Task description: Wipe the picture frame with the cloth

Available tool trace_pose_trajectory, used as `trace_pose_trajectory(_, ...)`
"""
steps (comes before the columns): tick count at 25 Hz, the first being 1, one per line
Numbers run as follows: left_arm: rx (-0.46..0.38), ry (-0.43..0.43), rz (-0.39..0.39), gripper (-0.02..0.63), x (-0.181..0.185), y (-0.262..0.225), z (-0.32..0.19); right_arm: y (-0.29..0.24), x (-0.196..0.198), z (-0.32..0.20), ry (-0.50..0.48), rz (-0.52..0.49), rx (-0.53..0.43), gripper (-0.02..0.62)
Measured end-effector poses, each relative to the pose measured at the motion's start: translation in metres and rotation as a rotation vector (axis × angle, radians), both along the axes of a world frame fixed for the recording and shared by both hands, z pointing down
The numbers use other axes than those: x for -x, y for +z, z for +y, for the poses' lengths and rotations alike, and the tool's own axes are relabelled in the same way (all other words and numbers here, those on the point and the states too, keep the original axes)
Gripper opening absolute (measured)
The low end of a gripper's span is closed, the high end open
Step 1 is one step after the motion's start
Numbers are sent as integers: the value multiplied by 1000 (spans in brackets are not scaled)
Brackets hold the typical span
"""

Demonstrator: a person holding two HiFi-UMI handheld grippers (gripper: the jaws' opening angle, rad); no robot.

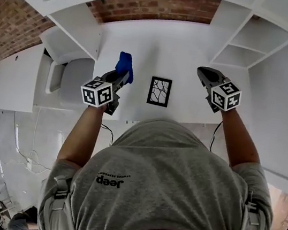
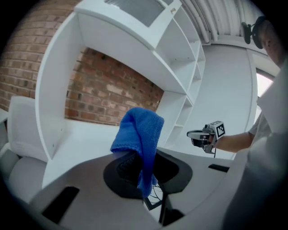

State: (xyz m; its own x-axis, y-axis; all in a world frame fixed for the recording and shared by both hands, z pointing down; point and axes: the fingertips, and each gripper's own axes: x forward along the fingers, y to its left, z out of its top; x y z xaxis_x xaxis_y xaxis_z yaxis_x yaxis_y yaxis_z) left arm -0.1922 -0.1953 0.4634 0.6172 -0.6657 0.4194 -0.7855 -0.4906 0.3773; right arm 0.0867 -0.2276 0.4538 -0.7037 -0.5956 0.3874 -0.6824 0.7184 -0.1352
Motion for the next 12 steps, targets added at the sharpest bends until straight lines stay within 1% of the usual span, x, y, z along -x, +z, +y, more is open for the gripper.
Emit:
trace_pose_trajectory(5, -105, -74, 29, 55, 30, -30, 3, -30, -19, -3, 58, -72, -33, 17)
trace_pose_trajectory(9, -163, -117, 62, 55, 46, -44, 9, -40, -26, 1, 85, -120, -39, 17)
trace_pose_trajectory(12, -190, -146, 68, 55, 54, -44, 14, -40, -31, 4, 93, -137, -42, 17)
